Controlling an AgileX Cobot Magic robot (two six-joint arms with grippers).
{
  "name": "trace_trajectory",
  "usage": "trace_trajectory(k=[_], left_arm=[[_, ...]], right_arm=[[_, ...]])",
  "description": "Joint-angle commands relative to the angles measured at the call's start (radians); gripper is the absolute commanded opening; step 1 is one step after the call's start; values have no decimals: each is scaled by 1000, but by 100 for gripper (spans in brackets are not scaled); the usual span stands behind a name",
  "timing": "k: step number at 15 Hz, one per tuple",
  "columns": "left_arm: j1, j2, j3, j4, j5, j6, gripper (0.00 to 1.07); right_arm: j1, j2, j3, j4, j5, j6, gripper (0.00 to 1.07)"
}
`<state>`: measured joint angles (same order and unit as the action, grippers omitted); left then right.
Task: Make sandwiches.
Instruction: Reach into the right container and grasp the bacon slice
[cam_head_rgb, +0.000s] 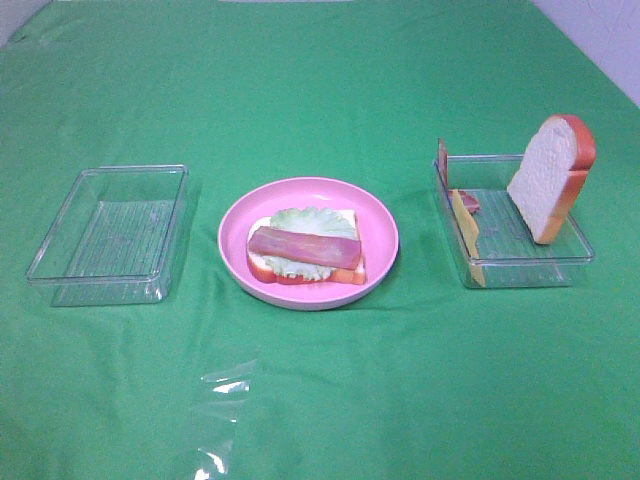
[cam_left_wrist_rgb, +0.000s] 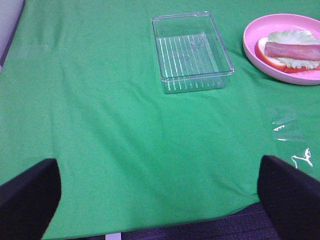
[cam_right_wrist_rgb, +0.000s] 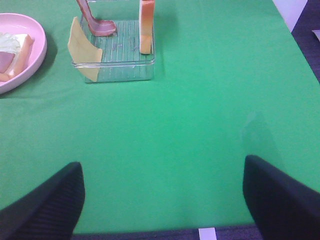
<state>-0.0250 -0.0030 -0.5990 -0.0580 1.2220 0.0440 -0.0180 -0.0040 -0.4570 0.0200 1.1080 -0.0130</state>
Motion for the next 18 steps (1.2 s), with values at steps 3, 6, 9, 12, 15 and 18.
trace_trajectory(k=[3, 6, 9, 12, 15, 18], left_arm=[[-2, -24, 37, 27, -30, -1, 100], [-2, -24, 50, 30, -89, -10, 100], [-2, -19, 82, 25, -143, -31, 100], [-2, -19, 82, 23, -144, -34, 100], [-1, -19, 82, 19, -144, -34, 100], [-1, -25, 82, 20, -144, -34, 100]], right_arm=[[-2, -10, 4, 4, -6, -9, 84], [-2, -9, 4, 4, -6, -9, 84], [-2, -7, 4, 2, -6, -9, 84], [-2, -7, 4, 1, -6, -9, 84], [-2, -7, 4, 1, -6, -9, 84], [-2, 37, -11, 2, -10, -4, 84]])
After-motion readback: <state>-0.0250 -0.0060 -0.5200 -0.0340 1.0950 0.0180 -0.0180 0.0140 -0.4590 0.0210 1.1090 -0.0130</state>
